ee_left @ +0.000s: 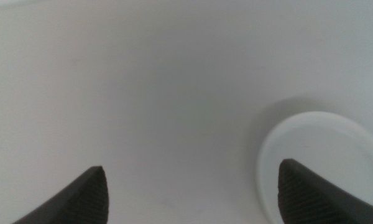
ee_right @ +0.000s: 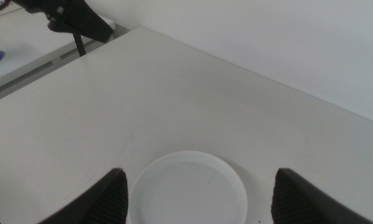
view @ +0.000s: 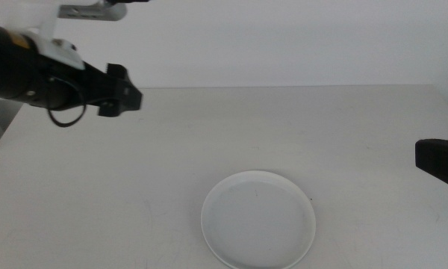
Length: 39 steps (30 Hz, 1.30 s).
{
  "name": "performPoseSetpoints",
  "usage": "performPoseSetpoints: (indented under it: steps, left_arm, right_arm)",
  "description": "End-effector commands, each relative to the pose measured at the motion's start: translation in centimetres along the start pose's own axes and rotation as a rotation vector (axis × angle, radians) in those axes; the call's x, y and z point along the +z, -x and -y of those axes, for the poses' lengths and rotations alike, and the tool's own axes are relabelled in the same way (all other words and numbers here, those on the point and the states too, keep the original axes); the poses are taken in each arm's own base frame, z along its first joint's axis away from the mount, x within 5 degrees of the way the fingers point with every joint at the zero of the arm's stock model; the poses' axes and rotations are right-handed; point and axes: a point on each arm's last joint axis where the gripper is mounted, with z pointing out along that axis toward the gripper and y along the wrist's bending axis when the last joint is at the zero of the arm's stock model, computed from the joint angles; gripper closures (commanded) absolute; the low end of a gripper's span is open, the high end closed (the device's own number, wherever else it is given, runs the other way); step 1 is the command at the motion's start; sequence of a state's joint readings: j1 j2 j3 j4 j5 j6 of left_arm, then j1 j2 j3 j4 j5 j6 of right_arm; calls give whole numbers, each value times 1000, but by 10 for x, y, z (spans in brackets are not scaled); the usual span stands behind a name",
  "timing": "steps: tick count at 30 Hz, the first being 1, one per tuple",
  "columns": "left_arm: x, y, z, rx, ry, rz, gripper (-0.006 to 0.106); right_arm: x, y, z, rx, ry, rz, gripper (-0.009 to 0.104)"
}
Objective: Stack the three bowls on top of each other.
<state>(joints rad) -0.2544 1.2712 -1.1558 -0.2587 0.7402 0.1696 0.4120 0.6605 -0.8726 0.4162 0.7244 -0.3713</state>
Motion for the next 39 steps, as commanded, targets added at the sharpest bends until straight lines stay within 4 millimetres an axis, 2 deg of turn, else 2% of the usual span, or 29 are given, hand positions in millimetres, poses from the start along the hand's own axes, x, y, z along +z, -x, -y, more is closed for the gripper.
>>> performPoseSetpoints:
  steps: [1, 13, 17, 21, 25, 29, 32, 36, 39]
  left_arm:
    - [-21, 13, -1, 10, 30, 120, -5]
    - [-23, 17, -6, 45, 77, 169, -5]
    - [-23, 17, -6, 45, 76, 164, -5]
    - [-24, 18, -10, 34, 90, 170, -5]
    - [-29, 19, -25, -4, 135, 171, -5]
    - [-40, 23, -39, -30, 178, 166, -5]
    - [-48, 23, -43, -45, 194, 165, -5]
    - [-54, 17, -42, -43, 201, 170, -5]
    - [-60, 11, -40, -39, 209, 213, -5]
  right_arm:
    - [-4, 11, 1, -5, -18, 80, 36]
    - [-4, 14, 1, 1, -23, 109, 36]
    - [-3, 17, 3, 64, -34, 142, 36]
    - [11, 17, 9, 136, -56, 102, 36]
    - [32, 17, 18, 182, -90, 57, 36]
    - [57, 16, 32, 230, -141, 4, 36]
    - [67, 20, 48, 270, -199, -30, 36]
    - [58, 38, 76, 288, -320, 8, 36]
    - [43, 44, 97, 296, -427, 20, 36]
